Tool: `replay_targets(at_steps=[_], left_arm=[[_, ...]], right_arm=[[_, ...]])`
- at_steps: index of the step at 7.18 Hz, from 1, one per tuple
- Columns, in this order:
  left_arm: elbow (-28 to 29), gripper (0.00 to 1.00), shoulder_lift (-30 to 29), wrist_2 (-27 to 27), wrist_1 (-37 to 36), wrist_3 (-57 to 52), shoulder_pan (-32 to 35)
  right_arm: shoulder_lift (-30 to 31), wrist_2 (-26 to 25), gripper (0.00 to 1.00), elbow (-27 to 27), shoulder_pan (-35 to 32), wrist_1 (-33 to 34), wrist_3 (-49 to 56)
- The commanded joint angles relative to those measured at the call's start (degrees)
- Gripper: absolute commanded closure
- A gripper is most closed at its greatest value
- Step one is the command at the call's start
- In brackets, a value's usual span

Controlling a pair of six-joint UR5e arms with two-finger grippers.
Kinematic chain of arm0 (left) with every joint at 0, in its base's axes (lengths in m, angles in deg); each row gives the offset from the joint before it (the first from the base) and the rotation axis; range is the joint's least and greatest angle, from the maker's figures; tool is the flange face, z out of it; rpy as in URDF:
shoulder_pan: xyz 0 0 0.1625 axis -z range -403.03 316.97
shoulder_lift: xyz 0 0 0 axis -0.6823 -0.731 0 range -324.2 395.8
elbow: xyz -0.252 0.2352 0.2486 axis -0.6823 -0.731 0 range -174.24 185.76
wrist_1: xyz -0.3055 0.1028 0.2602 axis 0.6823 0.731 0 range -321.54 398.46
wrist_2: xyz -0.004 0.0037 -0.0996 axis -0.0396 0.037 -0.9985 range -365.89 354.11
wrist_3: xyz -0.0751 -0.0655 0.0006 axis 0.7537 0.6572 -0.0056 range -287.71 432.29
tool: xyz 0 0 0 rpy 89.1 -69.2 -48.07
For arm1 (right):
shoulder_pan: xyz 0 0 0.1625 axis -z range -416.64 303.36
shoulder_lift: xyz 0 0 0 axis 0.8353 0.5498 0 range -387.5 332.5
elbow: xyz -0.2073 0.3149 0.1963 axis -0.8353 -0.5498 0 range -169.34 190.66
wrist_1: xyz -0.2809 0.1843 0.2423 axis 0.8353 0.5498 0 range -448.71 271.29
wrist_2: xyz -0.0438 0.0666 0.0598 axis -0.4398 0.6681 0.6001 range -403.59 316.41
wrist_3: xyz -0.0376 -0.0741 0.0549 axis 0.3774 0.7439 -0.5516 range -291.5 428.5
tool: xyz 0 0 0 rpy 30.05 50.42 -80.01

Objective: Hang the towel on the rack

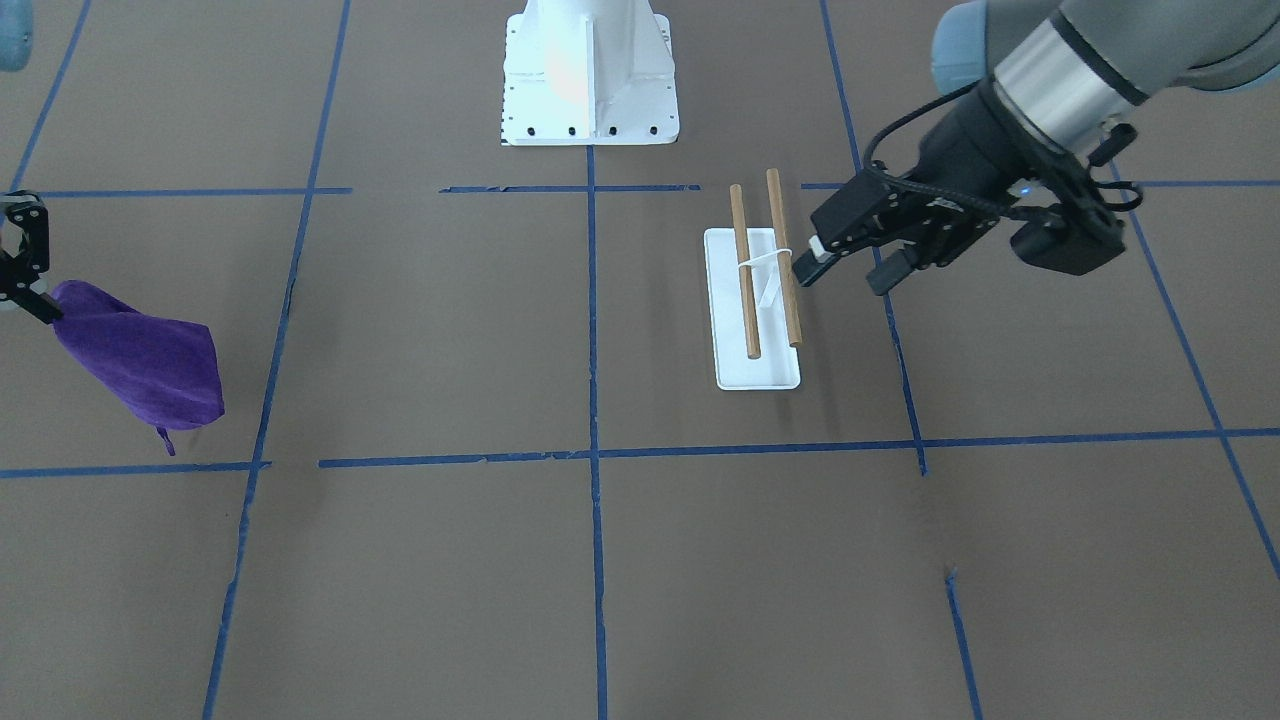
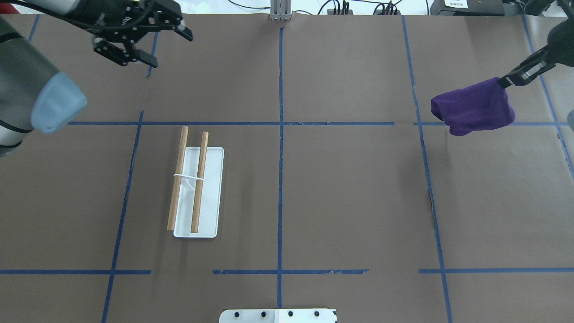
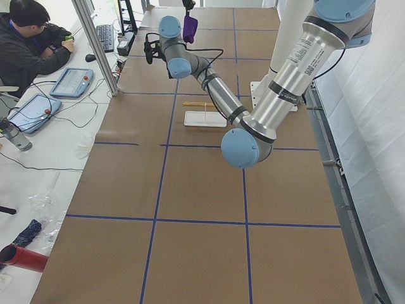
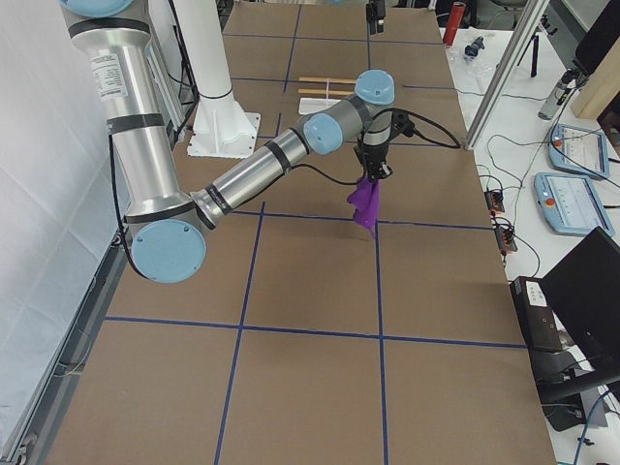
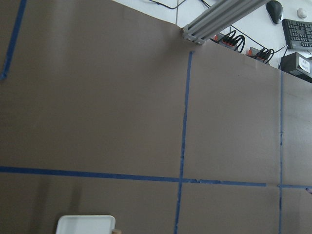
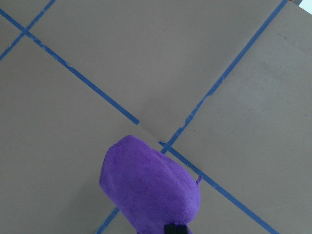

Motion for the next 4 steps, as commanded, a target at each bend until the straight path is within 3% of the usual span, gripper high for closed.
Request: replay_targets(at_steps=[1,3,4], left_arm=[[4.2,0.0,-7.0,7.0,0.0,19.1,-7.9],[7.9,0.0,-10.7,7.4,-0.1,25.1,-11.7],[9.2,0.0,-11.4,7.8,-0.1,25.5,-13.6]], right_arm=[[-4.5,-0.1,1.0,1.5,3.5,-0.3,-4.0],[-8.6,-0.7,1.0,2.9,6.6,-0.4,-4.5],[-9.2,-4.2,1.0,4.4,10.6,-0.4,-6.5]])
